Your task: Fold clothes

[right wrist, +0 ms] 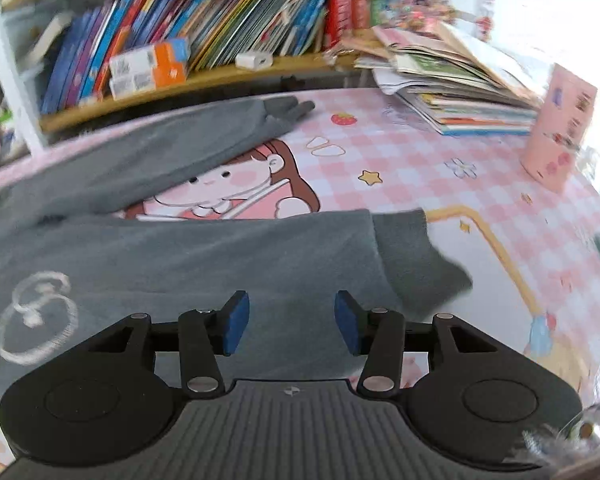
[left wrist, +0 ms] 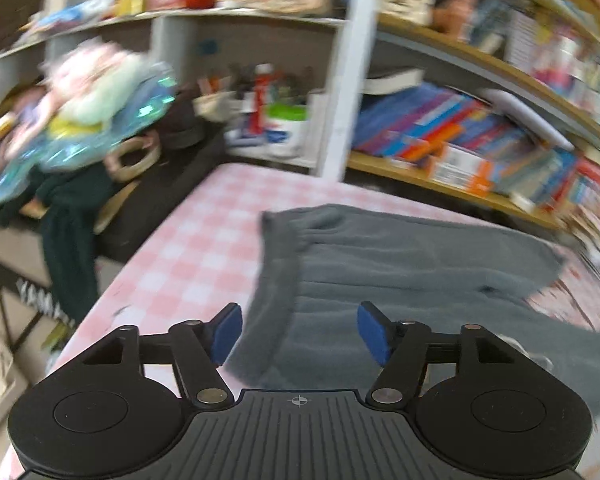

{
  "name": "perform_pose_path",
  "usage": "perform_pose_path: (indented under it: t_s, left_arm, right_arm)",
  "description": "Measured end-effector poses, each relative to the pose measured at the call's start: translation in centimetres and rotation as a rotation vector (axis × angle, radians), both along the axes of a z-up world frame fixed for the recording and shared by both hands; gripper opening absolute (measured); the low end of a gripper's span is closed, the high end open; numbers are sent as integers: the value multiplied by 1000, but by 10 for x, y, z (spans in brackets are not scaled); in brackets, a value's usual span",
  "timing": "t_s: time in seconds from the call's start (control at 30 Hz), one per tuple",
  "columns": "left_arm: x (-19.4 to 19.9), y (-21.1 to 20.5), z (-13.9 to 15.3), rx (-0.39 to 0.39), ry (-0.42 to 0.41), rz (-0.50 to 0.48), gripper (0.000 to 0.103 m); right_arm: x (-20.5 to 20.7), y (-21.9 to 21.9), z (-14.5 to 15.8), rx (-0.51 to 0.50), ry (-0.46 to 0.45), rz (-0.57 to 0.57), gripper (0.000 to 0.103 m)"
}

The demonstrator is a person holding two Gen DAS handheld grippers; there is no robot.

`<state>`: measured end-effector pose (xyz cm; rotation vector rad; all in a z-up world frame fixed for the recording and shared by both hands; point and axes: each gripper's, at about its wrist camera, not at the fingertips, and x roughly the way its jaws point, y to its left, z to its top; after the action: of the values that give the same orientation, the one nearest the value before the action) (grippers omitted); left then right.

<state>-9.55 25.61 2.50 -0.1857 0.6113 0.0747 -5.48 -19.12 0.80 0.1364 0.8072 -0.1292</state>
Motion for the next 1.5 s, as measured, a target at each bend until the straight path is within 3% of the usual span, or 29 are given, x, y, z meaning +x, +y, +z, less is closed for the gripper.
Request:
perform_pose_path:
  t_s: [0.1,0.17,0.3,0.6,0.83,1.2,1.5]
  left_arm:
    - [-4,-7,-2,-16,-24,-58,80]
    - [-9,-11,-7,-23,-20,-96,80]
    - [-23,-17,-14,-15,15,-170,81]
    - [-27,-7,-12,-92,16,-159,83]
    - [-16,-18,-20,-117,35,-151,83]
    - [-4,-67,-22,-48,112,-80,87]
    - [9,-127,-8,68,125,-23,87]
  right_arm:
    - [-24,23,9,-17,-49,28,55]
    - [-35,35,9,-61,-51,32,55]
    - [-48,47,11,-52,-42,1,55]
    - [-48,67,37,-84,-72,24,55]
    - [-45,61,41,-93,-74,18,55]
    - [-37,7,25,-56,-12,80,55]
    - [4,-30,3,-7,5,246,55]
